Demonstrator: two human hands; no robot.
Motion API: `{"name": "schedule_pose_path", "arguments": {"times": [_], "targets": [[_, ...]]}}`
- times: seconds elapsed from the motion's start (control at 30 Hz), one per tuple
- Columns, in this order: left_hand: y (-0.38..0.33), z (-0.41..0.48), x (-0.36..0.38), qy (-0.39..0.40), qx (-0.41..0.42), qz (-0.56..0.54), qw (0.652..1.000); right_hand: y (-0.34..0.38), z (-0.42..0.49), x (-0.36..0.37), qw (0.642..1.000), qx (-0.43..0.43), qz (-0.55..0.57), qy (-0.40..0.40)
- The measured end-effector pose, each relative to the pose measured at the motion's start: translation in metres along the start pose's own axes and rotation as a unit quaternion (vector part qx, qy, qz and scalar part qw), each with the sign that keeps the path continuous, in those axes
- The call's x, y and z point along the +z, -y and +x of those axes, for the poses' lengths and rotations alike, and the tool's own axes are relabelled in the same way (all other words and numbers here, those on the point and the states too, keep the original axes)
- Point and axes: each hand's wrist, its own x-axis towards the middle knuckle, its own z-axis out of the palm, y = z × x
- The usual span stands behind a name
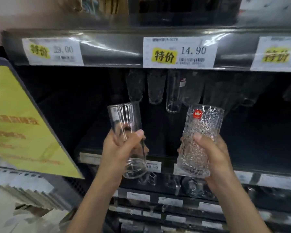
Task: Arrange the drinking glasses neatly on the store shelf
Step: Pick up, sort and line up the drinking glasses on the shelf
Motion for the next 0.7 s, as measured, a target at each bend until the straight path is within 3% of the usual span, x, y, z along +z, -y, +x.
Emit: {"name": "schedule_pose_path", "arguments": {"times": [0.2,0.33,0.53,0.7], "targets": [[0.002,0.003,0.009,0.067,-0.016,-0.017,0.997,0.004,-0.037,-0.015,0.996,-0.057,-0.005,-0.074],[-0.006,0.005,0.023,0.131,0.018,0.012,0.991,0.012,-0.057,-0.021,0.989,-0.076,-0.054,-0.117],[-0.005,0.018,0.045,0.202,0.053,0.039,0.977,0.026,-0.071,-0.044,0.975,-0.089,-0.153,-0.136],[-0.001,0.026,0.058,0.230,0.064,0.060,0.969,0.034,-0.071,-0.065,0.969,-0.097,-0.166,-0.154]]}}
